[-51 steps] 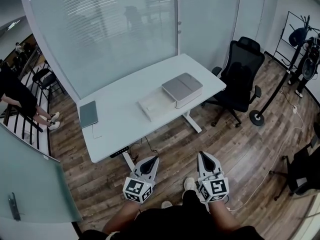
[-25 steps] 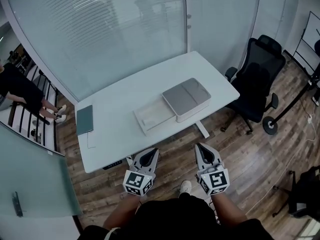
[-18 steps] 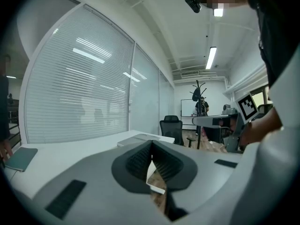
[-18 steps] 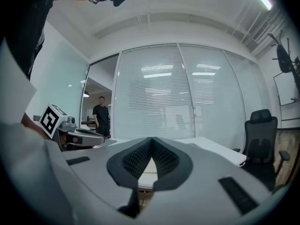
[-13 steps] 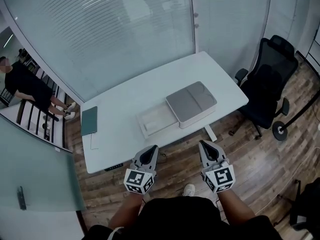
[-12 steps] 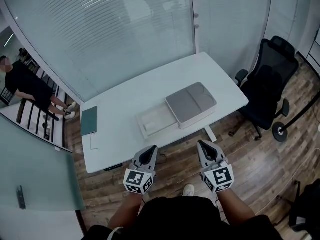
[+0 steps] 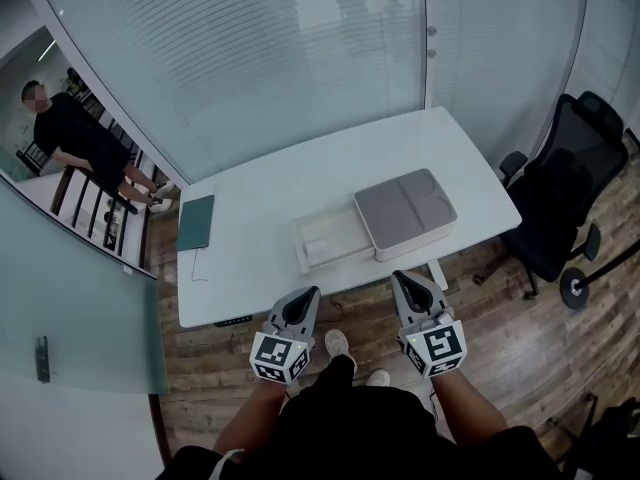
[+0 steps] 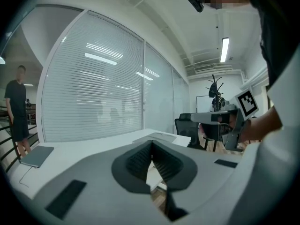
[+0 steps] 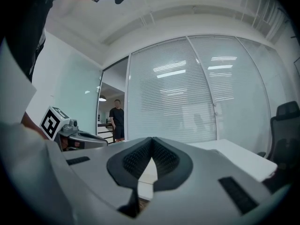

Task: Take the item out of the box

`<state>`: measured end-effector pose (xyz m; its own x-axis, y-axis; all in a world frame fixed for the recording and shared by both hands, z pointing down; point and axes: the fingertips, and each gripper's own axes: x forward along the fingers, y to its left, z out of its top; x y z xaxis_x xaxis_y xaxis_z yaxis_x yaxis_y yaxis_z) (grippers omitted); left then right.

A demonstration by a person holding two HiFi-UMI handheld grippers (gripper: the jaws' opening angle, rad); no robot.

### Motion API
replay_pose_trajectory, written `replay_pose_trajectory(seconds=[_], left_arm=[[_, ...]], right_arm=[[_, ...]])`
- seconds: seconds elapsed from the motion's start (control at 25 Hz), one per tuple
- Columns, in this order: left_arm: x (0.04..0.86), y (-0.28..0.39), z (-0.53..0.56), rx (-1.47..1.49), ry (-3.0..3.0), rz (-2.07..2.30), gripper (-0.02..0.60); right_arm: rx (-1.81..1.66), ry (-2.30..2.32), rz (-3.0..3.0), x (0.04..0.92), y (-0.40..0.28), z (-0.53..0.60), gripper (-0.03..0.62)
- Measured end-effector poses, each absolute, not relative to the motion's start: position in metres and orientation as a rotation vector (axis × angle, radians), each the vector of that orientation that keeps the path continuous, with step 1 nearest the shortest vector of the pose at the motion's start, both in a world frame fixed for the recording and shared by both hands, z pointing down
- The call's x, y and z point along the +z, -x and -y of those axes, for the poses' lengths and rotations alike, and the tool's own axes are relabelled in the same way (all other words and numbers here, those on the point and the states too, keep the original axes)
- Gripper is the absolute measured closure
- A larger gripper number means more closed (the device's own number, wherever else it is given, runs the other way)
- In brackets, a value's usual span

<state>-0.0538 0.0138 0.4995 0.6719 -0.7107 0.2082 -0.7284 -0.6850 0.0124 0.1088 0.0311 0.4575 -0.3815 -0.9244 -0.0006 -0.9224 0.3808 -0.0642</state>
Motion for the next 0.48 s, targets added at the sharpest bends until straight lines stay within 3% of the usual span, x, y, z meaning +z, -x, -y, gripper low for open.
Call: replay_pose_trajectory(seconds=[0.48], left_arm=[[0.507,0.067,0.022,0.284,-2.751,1.231,0.569]], right_arm=[[-0.122,1.682,-2.618,0.466,-0.092,0.011,0.589]])
